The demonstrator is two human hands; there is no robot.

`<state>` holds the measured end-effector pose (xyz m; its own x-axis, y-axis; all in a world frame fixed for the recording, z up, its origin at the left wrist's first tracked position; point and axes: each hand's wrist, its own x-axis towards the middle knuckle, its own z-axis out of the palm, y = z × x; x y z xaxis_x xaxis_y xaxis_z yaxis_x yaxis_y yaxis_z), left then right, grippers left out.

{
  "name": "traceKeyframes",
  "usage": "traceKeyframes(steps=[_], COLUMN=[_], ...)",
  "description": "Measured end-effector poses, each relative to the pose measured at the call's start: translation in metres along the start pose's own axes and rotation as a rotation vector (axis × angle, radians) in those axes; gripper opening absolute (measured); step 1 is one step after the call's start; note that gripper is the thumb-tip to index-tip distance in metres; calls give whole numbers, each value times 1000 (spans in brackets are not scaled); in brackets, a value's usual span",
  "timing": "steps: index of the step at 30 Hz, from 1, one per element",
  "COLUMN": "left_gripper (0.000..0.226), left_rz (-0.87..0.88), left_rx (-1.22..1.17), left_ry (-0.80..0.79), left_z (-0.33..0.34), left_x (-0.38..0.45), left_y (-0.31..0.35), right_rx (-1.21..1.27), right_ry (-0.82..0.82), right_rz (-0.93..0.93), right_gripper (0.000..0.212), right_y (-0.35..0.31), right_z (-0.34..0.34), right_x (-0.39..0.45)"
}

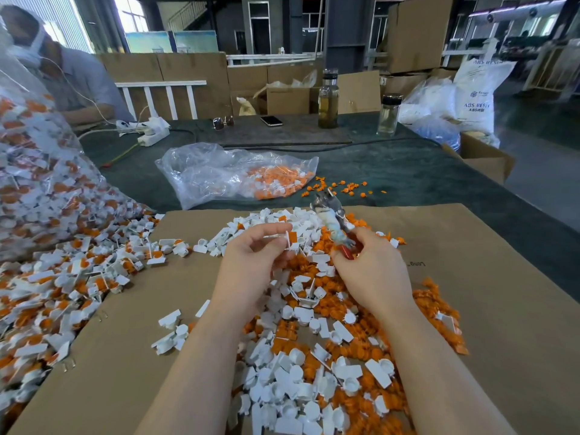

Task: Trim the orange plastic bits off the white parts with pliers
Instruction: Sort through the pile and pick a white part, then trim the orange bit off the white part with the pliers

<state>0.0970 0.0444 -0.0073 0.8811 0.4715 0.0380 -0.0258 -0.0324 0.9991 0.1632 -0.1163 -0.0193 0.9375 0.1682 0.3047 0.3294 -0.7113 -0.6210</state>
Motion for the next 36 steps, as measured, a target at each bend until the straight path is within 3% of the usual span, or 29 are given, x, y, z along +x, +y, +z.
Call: traceKeyframes(steps=[3,11,16,21,36], left_gripper=[15,25,14,2,5], left_rz=[-78,-52,-74,-46,-16], left_rx=[-201,-145,-261,-254,-97], left_ry=[-60,-48,-44,4,92], left_z=[2,11,15,18,21], left_x=[-1,-1,-2,-4,-8], left_y=[3,-1,3,1,4], right_rx=[132,439,575,560,441], right_ry=[-8,-43,-53,-23,32], right_rz=[2,5,-44,-95,-132], right_gripper=[18,7,11,9,16], right_y=[-2,-8,-13,-16,-19], right_z=[0,-3,-5,-2,3], right_x=[0,-2,-4,-7,-7])
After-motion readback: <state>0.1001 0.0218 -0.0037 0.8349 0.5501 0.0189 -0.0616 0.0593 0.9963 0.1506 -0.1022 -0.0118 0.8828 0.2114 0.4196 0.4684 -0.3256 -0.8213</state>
